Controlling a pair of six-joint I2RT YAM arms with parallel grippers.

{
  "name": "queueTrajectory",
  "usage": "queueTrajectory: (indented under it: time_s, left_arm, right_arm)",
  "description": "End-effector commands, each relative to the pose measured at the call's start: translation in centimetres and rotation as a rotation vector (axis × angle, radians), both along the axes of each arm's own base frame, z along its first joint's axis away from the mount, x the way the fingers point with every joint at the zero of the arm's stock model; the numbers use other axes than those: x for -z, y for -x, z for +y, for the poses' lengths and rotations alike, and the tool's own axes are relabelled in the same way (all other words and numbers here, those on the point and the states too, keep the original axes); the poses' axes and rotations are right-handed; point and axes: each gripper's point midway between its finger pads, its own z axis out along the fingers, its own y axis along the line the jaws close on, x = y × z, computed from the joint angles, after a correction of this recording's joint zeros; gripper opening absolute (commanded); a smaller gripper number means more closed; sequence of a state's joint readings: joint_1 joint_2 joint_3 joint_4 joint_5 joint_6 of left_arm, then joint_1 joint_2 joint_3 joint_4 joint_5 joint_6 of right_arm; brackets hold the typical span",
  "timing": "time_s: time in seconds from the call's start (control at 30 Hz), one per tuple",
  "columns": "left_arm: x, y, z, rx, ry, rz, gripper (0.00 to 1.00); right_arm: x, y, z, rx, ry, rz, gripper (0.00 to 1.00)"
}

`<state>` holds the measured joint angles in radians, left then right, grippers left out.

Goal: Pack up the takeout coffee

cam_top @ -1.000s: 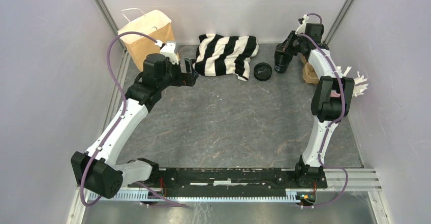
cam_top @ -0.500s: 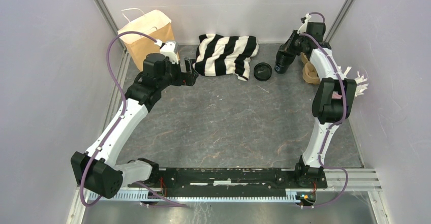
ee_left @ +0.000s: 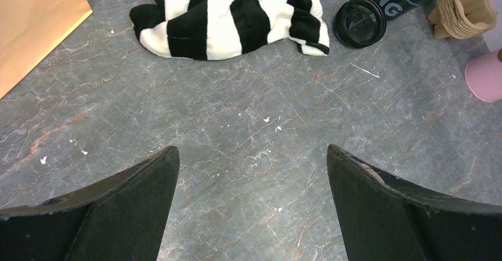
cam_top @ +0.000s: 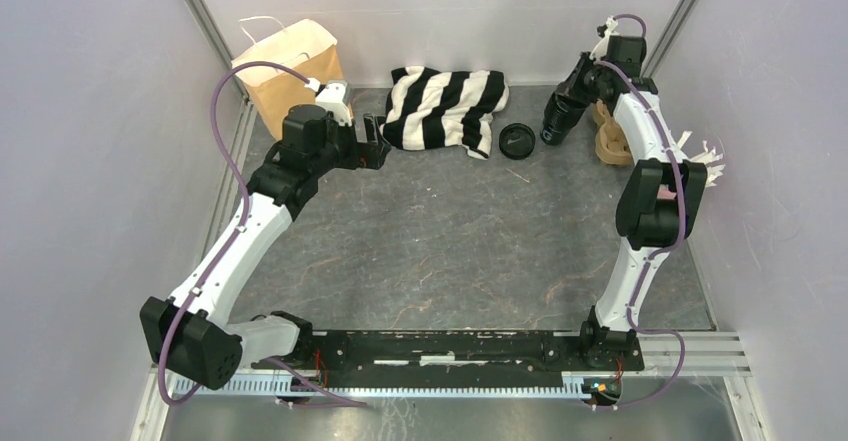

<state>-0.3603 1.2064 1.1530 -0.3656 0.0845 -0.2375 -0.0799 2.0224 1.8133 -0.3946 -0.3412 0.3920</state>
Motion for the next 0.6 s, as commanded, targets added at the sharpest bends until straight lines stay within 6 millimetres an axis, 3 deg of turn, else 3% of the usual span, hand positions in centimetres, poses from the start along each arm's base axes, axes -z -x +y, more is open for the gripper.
queueTrajectory:
  time_s: [0.0,0.47,0.5,0.57]
  left_arm:
    - [-2.2,-0.6,-0.4,0.024,-0.006,-0.068,1.00]
    - [-2.2,-0.7,-0.4,0.026,-0.004,-0.067,1.00]
    - [-2.2,-0.7,-0.4,0.025,-0.004,-0.069,1.00]
    - [-2.2,-0.7,-0.4,0.024,-0.006,-0.070,1.00]
  right_arm:
    - [-5.6,-0.2,-0.5,0.013,0.117,-0.120,0.00]
    - [-6.9,0.1,-1.2,0.062,0.302,-0.122,0.00]
    - [-6.9,0.1,-0.1,0.046,0.310,-0.125,0.00]
    - [-7.1,0.2,0.1,0.052,0.334,-0.126,0.00]
